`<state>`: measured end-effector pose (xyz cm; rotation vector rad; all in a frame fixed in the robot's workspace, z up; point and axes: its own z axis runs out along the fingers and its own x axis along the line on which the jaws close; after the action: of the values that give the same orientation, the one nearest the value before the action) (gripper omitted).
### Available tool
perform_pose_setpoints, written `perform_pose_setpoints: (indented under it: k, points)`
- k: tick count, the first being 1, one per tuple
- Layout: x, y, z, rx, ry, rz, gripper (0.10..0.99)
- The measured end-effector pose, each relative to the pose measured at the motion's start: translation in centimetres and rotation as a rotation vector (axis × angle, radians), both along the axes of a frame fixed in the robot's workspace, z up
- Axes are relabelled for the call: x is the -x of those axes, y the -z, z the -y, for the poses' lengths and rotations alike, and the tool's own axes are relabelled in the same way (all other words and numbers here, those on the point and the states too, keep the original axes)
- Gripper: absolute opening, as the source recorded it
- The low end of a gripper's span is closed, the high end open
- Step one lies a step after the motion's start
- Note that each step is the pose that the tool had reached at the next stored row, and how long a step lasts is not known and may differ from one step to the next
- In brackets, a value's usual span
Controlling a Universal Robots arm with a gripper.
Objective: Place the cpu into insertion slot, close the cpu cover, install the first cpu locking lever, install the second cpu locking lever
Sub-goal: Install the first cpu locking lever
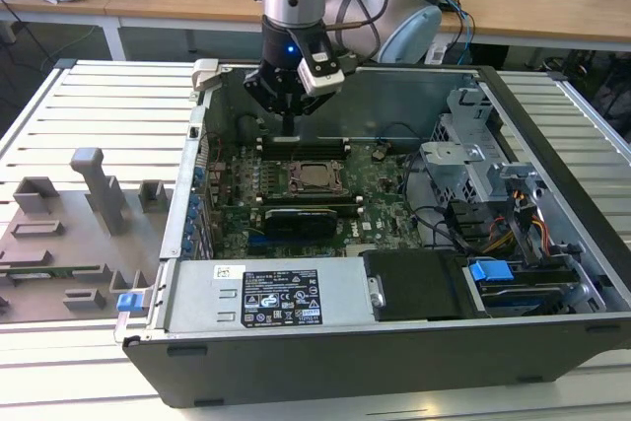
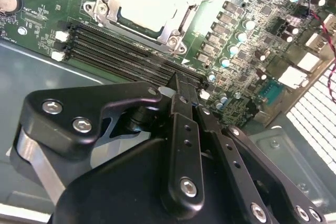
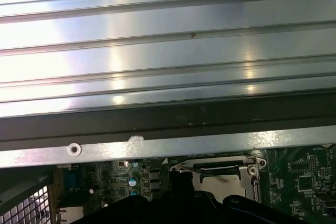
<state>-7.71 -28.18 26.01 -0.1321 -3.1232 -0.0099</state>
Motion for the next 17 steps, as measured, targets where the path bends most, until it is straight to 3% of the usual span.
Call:
perform_pose_setpoints:
  k: [5,6,12,17]
  points:
    - [-0.15,1.06,0.00,-0.002,-0.019,-0.0006,0.106]
    - [-0.20,1.11,0.05,-0.029,-0.046,-0.0002,0.106]
    - [-0.51,1.58,0.19,-0.030,-0.086,-0.0008,0.106]
    - [-1.79,2.30,0.19,-0.030,-0.107,-0.0030,0.106]
